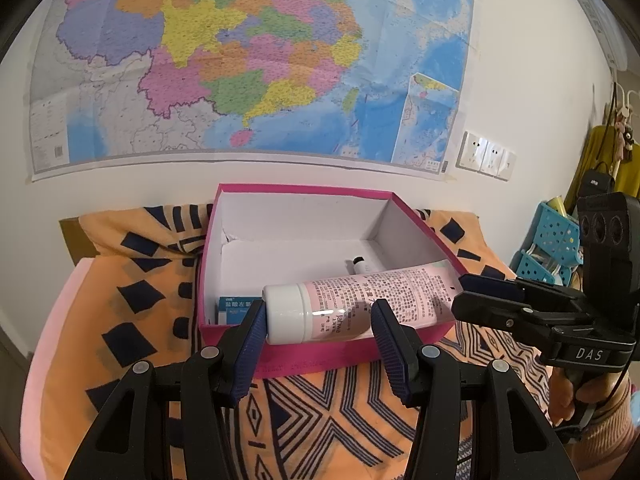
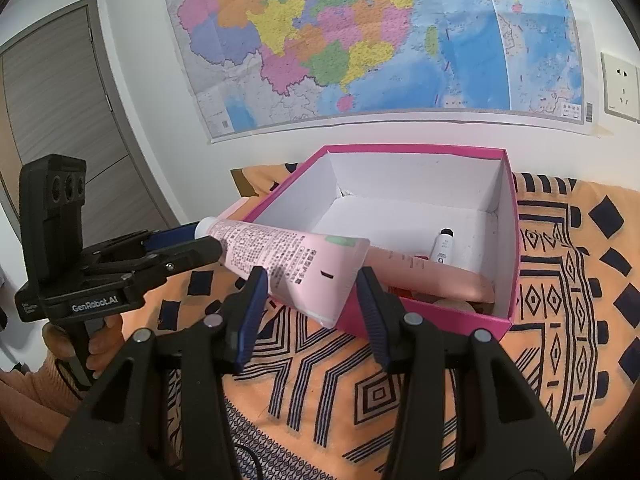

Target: Organize rigid objects

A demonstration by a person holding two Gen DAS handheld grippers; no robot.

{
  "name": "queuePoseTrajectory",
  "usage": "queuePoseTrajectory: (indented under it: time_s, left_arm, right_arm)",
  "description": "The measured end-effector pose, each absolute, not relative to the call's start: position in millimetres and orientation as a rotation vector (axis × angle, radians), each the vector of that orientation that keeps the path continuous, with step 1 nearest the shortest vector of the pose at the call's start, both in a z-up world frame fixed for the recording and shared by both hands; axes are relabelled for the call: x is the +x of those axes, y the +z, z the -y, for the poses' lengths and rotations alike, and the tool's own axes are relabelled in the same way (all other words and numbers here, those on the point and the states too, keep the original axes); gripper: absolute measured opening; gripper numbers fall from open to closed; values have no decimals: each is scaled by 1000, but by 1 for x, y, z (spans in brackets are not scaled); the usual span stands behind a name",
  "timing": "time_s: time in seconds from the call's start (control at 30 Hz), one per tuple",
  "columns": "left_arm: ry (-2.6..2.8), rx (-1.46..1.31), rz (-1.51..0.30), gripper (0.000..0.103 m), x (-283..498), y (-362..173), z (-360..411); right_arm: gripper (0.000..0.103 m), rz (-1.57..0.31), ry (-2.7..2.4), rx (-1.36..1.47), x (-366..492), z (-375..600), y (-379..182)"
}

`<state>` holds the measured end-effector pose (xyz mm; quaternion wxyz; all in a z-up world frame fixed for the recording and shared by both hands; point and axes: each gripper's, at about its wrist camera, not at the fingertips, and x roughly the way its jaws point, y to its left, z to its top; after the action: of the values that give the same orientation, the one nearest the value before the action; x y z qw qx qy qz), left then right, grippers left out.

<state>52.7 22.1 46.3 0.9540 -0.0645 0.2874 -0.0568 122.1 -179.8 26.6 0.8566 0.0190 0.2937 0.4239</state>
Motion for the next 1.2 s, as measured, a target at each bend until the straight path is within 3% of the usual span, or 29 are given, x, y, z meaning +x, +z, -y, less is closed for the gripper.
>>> queuePoseTrajectory:
  time_s: [1.2]
  left_arm:
    - [-105, -137, -585, 53, 71, 46, -29]
  right_arm:
    - [49, -612, 890, 33, 137, 173, 32]
